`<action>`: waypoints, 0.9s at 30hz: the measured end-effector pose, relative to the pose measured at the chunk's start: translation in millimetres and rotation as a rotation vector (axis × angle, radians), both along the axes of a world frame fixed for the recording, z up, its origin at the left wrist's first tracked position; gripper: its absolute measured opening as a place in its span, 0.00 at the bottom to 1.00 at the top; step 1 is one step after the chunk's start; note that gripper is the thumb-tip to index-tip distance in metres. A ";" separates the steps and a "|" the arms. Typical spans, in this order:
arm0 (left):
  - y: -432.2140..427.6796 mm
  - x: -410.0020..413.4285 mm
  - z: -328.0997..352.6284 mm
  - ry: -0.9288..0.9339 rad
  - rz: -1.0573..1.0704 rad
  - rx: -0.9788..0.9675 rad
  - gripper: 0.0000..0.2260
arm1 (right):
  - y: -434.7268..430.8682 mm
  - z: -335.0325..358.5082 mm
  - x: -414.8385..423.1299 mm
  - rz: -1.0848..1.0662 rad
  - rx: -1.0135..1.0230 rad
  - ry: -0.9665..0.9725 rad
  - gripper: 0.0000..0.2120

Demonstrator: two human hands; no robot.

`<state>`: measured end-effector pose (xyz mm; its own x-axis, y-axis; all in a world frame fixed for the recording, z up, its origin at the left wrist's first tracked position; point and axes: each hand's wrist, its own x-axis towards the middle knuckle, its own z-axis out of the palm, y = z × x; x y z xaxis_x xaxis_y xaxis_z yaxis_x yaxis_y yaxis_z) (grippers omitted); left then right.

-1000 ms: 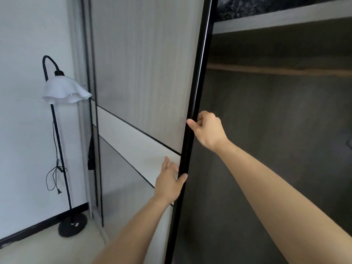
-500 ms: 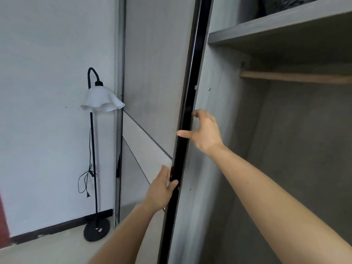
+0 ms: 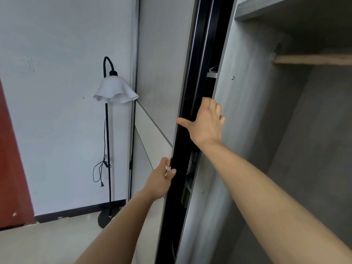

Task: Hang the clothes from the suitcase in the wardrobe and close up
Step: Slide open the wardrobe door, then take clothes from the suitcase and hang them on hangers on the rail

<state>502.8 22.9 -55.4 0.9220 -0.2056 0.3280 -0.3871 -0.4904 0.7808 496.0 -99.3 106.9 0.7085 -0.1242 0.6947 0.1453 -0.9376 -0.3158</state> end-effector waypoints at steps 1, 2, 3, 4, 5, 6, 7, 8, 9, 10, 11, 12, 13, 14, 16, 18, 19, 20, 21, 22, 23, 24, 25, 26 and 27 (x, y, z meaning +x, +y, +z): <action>0.4 -0.4 -2.8 -0.009 0.006 0.007 0.07 | 0.2 -2.5 1.1 0.006 0.013 -0.004 0.36; 1.5 -1.8 -6.2 -0.006 0.010 0.031 0.07 | 0.5 -3.6 1.4 0.009 0.023 -0.010 0.36; 3.8 -4.6 -13.3 0.003 0.010 0.068 0.07 | 0.9 -5.7 1.6 0.011 0.026 -0.013 0.36; 5.8 -9.4 -21.3 0.023 0.006 0.103 0.06 | 1.5 -7.9 1.6 0.007 0.022 -0.018 0.37; 9.1 -16.4 -31.9 0.054 -0.001 0.112 0.06 | 2.2 -12.4 0.4 0.004 0.015 -0.017 0.39; 14.1 -26.4 -42.6 0.097 0.001 0.103 0.07 | 4.1 -20.6 -3.0 -0.004 0.006 -0.010 0.42; 19.1 -35.2 -51.8 0.138 0.013 0.090 0.10 | 5.4 -31.4 -7.2 -0.009 -0.001 -0.004 0.43; 27.6 -48.9 -62.4 0.182 0.033 0.091 0.12 | 9.7 -48.5 -16.5 -0.010 0.005 0.009 0.43; 35.0 -60.1 -71.5 0.204 0.056 0.106 0.14 | 12.9 -66.8 -25.8 -0.008 0.019 0.020 0.42; 43.7 -70.5 -79.5 0.219 0.084 0.131 0.16 | 18.2 -85.9 -37.9 0.002 0.031 0.043 0.41; 58.6 -86.2 -89.5 0.232 0.114 0.154 0.16 | 30.0 -109.8 -55.2 0.019 0.044 0.082 0.39; 68.8 -98.1 -95.9 0.232 0.137 0.163 0.16 | 38.8 -130.1 -70.4 0.034 0.052 0.121 0.37; 77.5 -108.5 -100.8 0.218 0.163 0.167 0.16 | 46.6 -148.5 -83.7 0.053 0.052 0.163 0.35; 90.9 -124.7 -107.3 0.207 0.188 0.173 0.16 | 60.4 -168.9 -101.5 0.068 0.042 0.213 0.34; 115.5 -155.6 -122.4 0.144 0.230 0.192 0.15 | 84.2 -206.4 -134.3 0.095 0.011 0.321 0.29; 151.6 -193.7 -147.2 0.116 0.250 0.244 0.14 | 118.0 -244.9 -171.6 0.129 -0.019 0.433 0.24; 167.6 -210.6 -160.2 0.110 0.255 0.279 0.14 | 132.3 -261.5 -187.8 0.145 -0.033 0.489 0.22; 188.0 -232.6 -177.4 0.122 0.255 0.321 0.13 | 150.6 -282.6 -207.3 0.162 -0.046 0.550 0.21; 203.8 -248.2 -191.1 0.123 0.263 0.367 0.13 | 164.7 -298.9 -221.1 0.178 -0.062 0.609 0.20; 226.0 -270.5 -211.8 0.150 0.268 0.422 0.13 | 185.2 -322.0 -240.3 0.201 -0.074 0.678 0.19; 242.2 -286.2 -229.0 0.171 0.270 0.474 0.12 | 198.6 -340.4 -254.2 0.216 -0.082 0.739 0.19; 259.1 -302.1 -248.2 0.203 0.268 0.522 0.12 | 211.2 -360.5 -267.9 0.241 -0.090 0.791 0.19; 273.2 -316.0 -266.5 0.236 0.268 0.565 0.11 | 220.6 -378.8 -280.9 0.261 -0.109 0.843 0.19; 288.7 -330.2 -286.9 0.284 0.275 0.592 0.11 | 232.8 -400.7 -293.4 0.284 -0.126 0.888 0.18; 301.7 -343.4 -309.5 0.333 0.284 0.600 0.11 | 242.4 -423.0 -305.0 0.301 -0.142 0.936 0.18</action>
<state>159.4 324.6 -364.9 0.9974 -0.0006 -0.0718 0.0283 -0.9155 0.4013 191.0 143.1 -316.1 0.9672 0.1919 -0.1665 0.1328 -0.9406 -0.3126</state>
